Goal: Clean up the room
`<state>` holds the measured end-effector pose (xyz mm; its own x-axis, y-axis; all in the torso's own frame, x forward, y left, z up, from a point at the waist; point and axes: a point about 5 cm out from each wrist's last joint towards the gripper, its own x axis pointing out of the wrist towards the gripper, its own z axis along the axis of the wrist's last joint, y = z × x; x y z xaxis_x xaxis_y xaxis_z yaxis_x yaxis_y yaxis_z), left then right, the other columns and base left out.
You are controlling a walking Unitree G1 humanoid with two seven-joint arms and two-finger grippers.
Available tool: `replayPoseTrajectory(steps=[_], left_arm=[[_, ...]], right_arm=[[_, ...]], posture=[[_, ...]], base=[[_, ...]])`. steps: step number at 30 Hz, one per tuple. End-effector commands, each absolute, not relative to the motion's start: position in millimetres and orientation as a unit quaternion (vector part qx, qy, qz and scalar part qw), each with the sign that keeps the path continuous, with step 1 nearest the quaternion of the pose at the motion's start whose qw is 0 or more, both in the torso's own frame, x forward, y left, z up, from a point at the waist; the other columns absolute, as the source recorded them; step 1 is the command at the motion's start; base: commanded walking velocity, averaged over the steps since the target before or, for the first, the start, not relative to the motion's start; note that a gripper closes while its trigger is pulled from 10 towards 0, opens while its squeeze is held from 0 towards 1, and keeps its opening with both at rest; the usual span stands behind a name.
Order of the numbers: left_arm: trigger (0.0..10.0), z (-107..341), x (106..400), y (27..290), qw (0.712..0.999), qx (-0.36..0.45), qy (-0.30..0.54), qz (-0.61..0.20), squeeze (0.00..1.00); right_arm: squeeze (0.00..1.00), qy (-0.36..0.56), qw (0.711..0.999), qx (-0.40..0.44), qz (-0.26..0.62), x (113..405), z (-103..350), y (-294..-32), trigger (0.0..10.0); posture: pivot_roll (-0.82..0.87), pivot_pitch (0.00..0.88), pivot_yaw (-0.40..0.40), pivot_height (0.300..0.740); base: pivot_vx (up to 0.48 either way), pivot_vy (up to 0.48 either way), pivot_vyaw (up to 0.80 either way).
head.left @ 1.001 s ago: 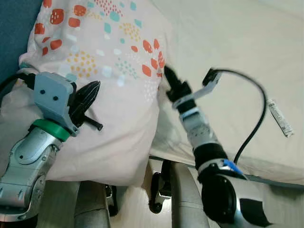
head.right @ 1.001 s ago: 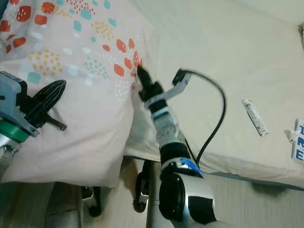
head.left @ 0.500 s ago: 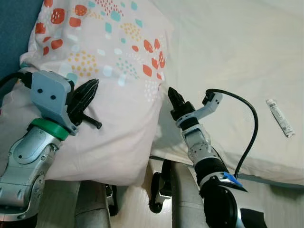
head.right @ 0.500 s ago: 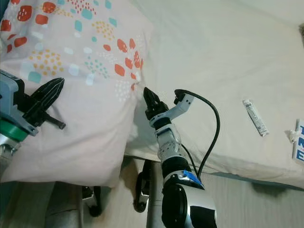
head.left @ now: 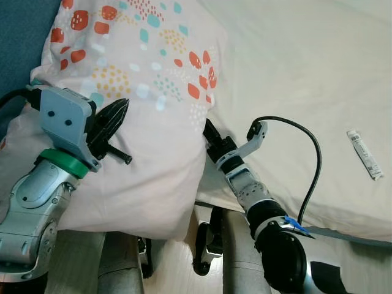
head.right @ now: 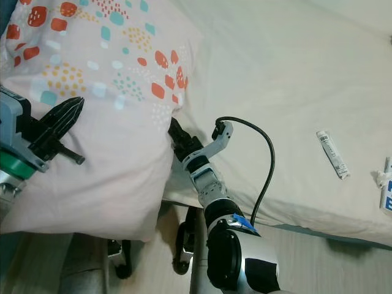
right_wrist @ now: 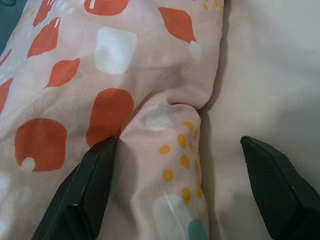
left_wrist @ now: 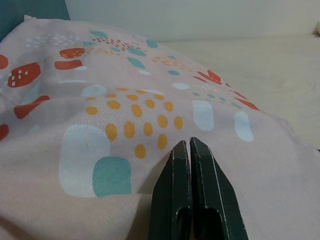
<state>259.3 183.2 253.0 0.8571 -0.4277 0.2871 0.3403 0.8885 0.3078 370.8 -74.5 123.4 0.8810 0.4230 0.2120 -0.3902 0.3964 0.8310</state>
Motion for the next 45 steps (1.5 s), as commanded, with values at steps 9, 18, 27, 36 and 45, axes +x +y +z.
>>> replayPoseTrajectory(steps=[9, 18, 27, 36, 45], left_arm=[[10.0, 252, 253, 177, 0.950, 0.130, -0.175, -0.222, 0.00], [10.0, 253, 253, 176, 0.948, 0.134, -0.176, -0.228, 0.00], [10.0, 254, 254, 176, 0.948, 0.136, -0.176, -0.228, 0.00], [10.0, 252, 254, 174, 0.948, 0.136, -0.174, -0.230, 0.00], [10.0, 251, 256, 172, 0.947, 0.134, -0.173, -0.235, 0.00]], right_arm=[[1.00, 0.062, 0.790, 0.557, 0.249, 363, 110, -65, 10.0], [0.93, 0.089, 0.716, 0.609, 0.329, 357, 116, -47, 10.0], [0.00, 0.121, 0.722, 0.575, 0.364, 357, 125, -30, 10.0], [0.00, 0.076, 0.697, 0.582, 0.412, 363, 148, -30, 10.0], [0.00, 0.088, 0.695, 0.569, 0.431, 359, 143, -30, 0.0]], posture=[[0.28, 0.333, -0.124, 0.608], [0.29, 0.332, -0.119, 0.608], [0.29, 0.341, -0.123, 0.608], [0.29, 0.339, -0.119, 0.608], [0.28, 0.338, -0.113, 0.608]], base=[[0.000, 0.000, 0.00], [0.000, 0.000, 0.00], [0.000, 0.000, 0.00], [0.000, 0.000, 0.00], [0.000, 0.000, 0.00]])
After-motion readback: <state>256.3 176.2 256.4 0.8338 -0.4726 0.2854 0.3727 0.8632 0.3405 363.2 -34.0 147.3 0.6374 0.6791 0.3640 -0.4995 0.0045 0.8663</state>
